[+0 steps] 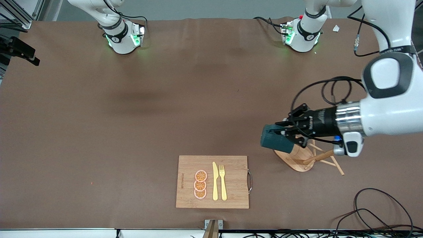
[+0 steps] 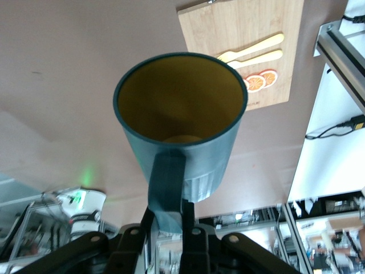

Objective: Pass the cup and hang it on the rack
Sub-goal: 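Lift the mug and carry it to the wooden rack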

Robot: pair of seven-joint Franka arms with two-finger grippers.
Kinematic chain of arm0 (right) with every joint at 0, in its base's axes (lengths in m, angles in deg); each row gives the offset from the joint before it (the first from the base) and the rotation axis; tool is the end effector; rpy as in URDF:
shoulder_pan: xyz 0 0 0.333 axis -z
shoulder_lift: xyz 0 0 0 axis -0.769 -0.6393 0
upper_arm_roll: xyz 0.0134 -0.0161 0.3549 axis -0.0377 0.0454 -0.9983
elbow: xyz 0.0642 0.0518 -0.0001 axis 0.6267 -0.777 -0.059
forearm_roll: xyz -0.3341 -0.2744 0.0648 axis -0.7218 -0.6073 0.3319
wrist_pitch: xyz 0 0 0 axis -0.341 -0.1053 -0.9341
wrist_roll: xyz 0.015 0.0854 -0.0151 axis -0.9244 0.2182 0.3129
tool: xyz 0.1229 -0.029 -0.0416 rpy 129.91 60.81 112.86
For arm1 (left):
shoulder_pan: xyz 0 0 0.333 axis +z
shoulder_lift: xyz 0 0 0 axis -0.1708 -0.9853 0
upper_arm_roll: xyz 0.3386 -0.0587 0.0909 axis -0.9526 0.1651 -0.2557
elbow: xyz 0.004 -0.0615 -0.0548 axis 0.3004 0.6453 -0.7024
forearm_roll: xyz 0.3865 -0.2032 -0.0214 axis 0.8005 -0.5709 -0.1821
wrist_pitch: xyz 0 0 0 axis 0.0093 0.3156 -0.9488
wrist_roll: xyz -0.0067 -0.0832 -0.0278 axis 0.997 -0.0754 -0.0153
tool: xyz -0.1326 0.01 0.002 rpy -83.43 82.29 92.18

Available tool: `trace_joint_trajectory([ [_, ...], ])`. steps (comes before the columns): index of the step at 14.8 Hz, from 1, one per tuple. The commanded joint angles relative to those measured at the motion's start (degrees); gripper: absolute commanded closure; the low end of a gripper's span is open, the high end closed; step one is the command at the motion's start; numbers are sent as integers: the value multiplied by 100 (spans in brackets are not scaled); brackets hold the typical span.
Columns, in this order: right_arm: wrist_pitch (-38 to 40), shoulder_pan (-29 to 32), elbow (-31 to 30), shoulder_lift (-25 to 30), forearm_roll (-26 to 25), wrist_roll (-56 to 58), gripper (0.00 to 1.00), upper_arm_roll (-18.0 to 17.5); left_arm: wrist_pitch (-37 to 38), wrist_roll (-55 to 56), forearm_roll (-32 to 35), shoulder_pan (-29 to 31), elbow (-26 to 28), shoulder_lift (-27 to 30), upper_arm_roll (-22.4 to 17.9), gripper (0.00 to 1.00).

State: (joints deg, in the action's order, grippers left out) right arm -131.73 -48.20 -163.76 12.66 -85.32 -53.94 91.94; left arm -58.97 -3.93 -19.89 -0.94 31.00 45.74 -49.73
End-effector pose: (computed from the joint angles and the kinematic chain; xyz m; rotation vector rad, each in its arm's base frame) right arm 0.5224 -0.0461 0.6885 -3.1250 0.0633 0.0654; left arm 0.7413 -0.2102 0.5393 2.0039 1.4253 -0.7964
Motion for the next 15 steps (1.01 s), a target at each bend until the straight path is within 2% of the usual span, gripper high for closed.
trace_joint_trajectory([
  [1, 82, 84, -64, 92, -37, 72, 0, -24, 656, -553, -382, 451, 45, -184, 49, 100],
  [5, 56, 84, -82, 92, 16, 90, 0, -15, 1326, -1319, -426, 865, 54, -378, 40, 100],
  [15, 56, 57, -91, 92, 16, 133, 0, -24, 1415, -1856, -628, 1270, 80, -694, 49, 100],
])
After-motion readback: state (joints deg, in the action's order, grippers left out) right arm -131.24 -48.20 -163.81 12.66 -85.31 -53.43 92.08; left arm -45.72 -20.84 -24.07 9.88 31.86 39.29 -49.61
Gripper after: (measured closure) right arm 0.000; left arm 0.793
